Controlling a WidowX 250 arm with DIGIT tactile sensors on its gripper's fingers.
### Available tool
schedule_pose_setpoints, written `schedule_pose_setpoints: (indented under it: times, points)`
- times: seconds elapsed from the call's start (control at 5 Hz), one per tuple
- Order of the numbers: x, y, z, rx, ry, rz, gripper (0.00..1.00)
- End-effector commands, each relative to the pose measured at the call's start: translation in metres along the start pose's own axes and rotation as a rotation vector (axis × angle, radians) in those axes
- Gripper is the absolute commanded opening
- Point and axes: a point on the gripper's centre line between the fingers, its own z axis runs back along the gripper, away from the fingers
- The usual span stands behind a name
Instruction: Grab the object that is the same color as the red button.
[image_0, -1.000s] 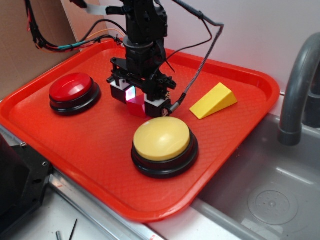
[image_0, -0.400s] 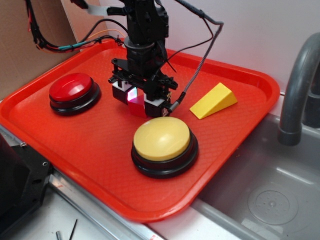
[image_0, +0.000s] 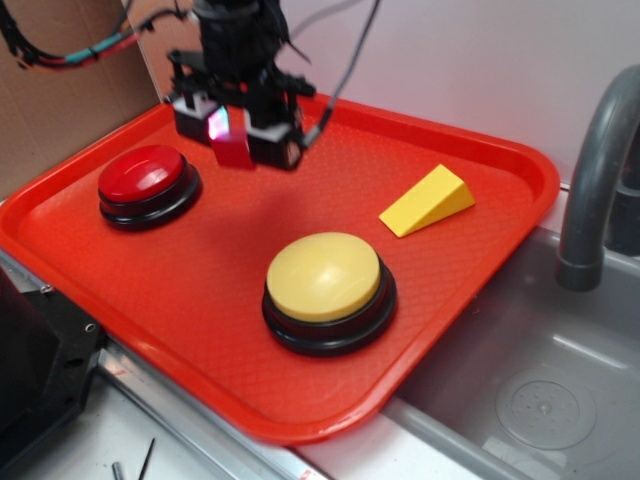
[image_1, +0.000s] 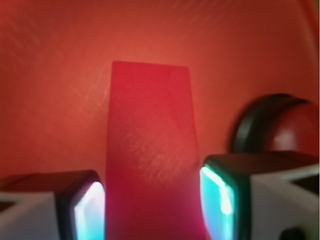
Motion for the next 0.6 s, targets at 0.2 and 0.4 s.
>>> schedule_pose_setpoints:
  times: [0.2, 0.4]
  points:
    - [-0.013, 0.042, 0.089, -0.046, -0.155, 0.133, 0.0]
    - [-0.012, 0.045, 0.087, -0.088, -0.111, 0.163, 0.0]
